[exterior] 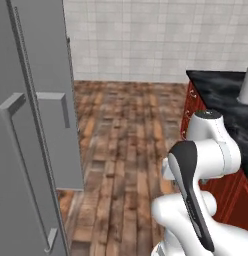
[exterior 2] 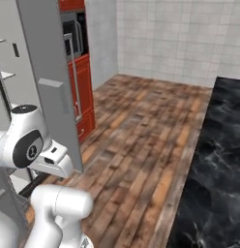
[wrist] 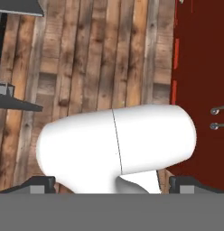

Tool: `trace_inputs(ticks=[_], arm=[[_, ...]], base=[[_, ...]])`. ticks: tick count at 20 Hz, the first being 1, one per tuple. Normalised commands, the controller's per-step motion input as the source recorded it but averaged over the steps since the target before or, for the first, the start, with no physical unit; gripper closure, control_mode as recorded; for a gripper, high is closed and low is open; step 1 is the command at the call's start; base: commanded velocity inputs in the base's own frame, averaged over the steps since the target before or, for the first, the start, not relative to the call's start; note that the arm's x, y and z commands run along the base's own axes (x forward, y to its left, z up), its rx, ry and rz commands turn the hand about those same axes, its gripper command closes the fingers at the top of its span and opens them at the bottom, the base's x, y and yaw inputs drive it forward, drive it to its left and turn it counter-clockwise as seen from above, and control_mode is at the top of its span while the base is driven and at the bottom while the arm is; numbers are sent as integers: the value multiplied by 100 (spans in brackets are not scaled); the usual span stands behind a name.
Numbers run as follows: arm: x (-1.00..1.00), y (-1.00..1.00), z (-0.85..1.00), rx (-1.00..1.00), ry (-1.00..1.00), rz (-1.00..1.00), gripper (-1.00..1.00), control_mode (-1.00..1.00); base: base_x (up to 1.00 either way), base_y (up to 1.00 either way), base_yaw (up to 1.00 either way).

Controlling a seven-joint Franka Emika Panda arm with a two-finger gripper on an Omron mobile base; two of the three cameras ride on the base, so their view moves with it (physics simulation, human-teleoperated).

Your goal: Gather the bell pepper and tomato from the fridge and place them on a tray on the dining counter. Then gather the chicken drumsticks from the fridge and place them on the other tray.

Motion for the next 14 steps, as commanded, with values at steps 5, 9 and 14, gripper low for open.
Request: trace_inputs(ticks=[5,9,14], arm=[[0,0,0,0,0,0,-100,100],[0,0,0,0,0,0,-100,100],[0,0,0,0,0,0,-100,100]], base=[[82,9,32],[81,20,36],[69,23,39]])
